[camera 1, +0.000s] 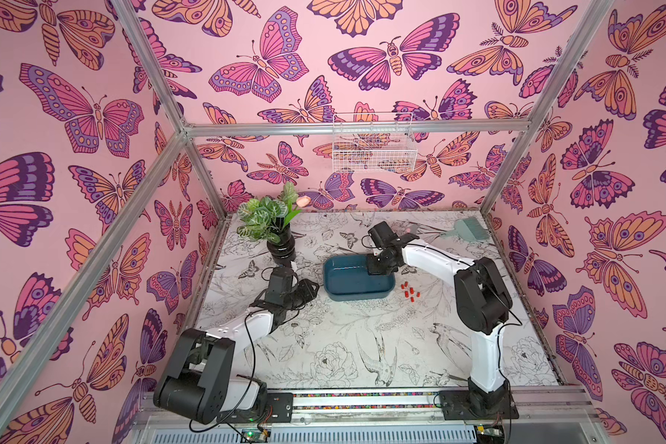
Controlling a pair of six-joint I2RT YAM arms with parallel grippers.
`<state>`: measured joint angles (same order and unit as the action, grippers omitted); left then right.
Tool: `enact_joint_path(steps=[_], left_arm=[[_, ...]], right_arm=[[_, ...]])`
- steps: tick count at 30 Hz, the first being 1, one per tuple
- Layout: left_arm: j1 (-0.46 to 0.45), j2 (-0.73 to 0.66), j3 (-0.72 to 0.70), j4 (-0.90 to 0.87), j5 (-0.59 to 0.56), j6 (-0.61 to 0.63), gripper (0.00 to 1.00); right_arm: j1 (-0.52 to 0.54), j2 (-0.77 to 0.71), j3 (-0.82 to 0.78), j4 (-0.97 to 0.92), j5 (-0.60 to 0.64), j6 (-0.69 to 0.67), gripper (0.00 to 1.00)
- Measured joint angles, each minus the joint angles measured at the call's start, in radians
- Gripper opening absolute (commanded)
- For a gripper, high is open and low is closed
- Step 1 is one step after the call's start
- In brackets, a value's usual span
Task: Take the screw protection sleeves out of the storage box
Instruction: Pick up the screw protection sleeve from the storage box, then place the screw protection sleeve at the center of the board.
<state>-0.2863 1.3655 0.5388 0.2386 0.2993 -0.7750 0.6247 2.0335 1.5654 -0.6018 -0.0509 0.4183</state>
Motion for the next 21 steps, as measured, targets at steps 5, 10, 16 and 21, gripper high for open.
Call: enact_joint_path(steps=[5, 10, 16, 21], left_arm=[[0.000, 0.000, 0.000, 0.000, 0.000, 0.000, 0.31], [0.000, 0.008, 0.000, -0.001, 0.000, 0.000, 0.31], [0.000, 0.013, 0.001, -0.002, 0.000, 0.000, 0.30], [0.000, 0.013, 0.001, -0.002, 0.000, 0.000, 0.30]], right_arm=[[0.000, -0.081, -0.035, -0.010, -0.011, 0.002, 0.08], [0.000, -0.174, -0.061, -0.031, -0.023, 0.004, 0.08], [-0.005, -0.283, -0.133, -0.057, -0.030, 0.005, 0.08], [-0.026, -0.364, -0.215, -0.071, -0.031, 0.004, 0.08]])
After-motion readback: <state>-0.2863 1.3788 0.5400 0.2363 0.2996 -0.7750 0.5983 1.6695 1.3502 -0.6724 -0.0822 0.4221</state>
